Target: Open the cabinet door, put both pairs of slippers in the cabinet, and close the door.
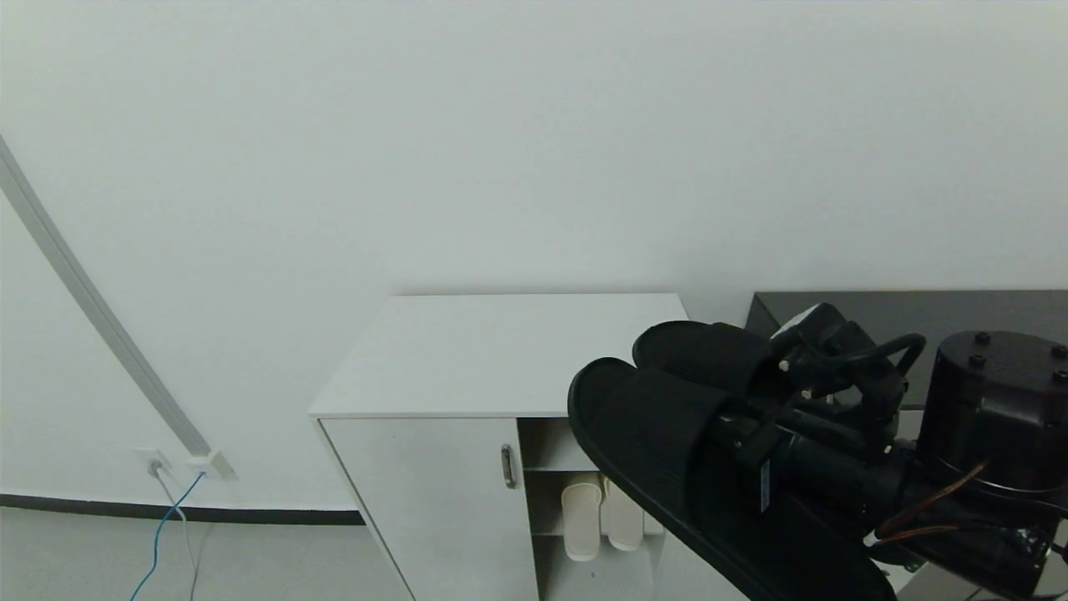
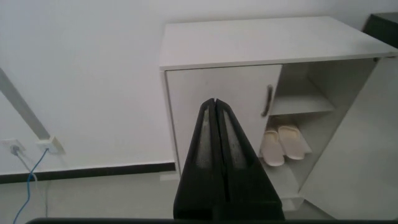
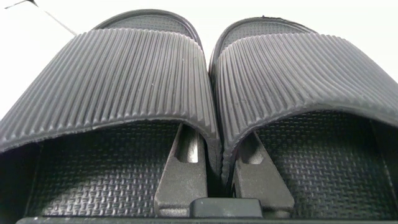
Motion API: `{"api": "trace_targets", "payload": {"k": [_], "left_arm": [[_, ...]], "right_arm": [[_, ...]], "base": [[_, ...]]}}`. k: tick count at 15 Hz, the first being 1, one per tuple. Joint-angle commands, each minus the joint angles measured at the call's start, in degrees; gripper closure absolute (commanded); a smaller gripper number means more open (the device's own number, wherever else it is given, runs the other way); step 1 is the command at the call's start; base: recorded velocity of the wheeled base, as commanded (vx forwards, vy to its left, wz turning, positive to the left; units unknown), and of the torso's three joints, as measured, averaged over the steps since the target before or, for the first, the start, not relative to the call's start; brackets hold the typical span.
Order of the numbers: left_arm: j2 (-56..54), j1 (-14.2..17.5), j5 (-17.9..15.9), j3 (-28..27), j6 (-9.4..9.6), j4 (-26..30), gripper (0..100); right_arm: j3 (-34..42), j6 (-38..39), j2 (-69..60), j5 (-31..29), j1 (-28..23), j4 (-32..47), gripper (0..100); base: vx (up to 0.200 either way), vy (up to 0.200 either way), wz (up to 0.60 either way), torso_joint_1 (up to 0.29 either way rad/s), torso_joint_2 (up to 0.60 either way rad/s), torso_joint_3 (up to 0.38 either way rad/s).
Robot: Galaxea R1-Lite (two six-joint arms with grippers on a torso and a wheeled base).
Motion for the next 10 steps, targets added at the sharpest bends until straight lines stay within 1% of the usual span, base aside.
{"api": "trace_targets", "payload": {"k": [1, 10], "left_arm": [[0.0, -0.1, 0.0, 0.0, 0.0, 0.0, 100], [0.0, -0.1, 0.0, 0.0, 0.0, 0.0, 100]], "right_arm": [[0.3, -0.1, -0.1, 0.0, 0.4, -0.1, 100], [2.1, -0.3, 0.3, 0.2, 1.9, -0.2, 100]], "base": [[0.0, 0.0, 0.0, 0.0, 0.0, 0.0], [0.0, 0.0, 0.0, 0.0, 0.0, 0.0]]}}
